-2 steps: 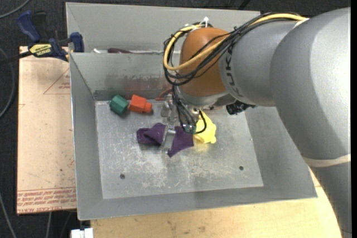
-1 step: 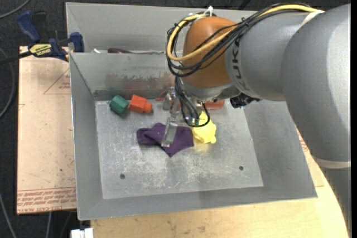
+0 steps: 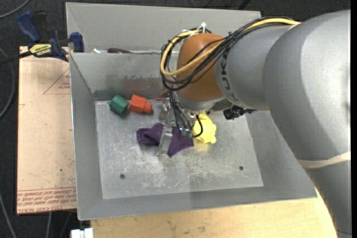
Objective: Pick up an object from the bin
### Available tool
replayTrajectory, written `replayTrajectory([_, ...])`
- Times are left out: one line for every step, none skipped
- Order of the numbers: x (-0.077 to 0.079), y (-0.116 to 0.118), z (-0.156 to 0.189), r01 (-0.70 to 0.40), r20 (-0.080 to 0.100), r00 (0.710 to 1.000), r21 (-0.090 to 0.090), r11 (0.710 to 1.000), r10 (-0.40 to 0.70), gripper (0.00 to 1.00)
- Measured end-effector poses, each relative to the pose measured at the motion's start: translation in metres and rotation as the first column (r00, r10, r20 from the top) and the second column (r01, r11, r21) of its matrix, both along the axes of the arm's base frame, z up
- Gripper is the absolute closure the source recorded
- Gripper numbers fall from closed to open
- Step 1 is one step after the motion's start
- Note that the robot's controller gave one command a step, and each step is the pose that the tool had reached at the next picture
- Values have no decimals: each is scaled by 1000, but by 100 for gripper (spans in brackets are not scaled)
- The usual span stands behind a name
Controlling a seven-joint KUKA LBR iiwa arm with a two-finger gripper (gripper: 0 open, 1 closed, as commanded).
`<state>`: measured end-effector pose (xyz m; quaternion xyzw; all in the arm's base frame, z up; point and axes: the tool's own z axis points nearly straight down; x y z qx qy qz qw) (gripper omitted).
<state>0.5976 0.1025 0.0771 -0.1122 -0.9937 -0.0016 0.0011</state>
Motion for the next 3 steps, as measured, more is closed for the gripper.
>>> replayTrajectory([-11,5,-7,44,7,999,3,999,-44,100])
replayTrajectory([-11,5,-6,44,6,999,2,999,-44,100])
replayTrajectory([-11,5,-7,44,6,999,2,999,-44,100])
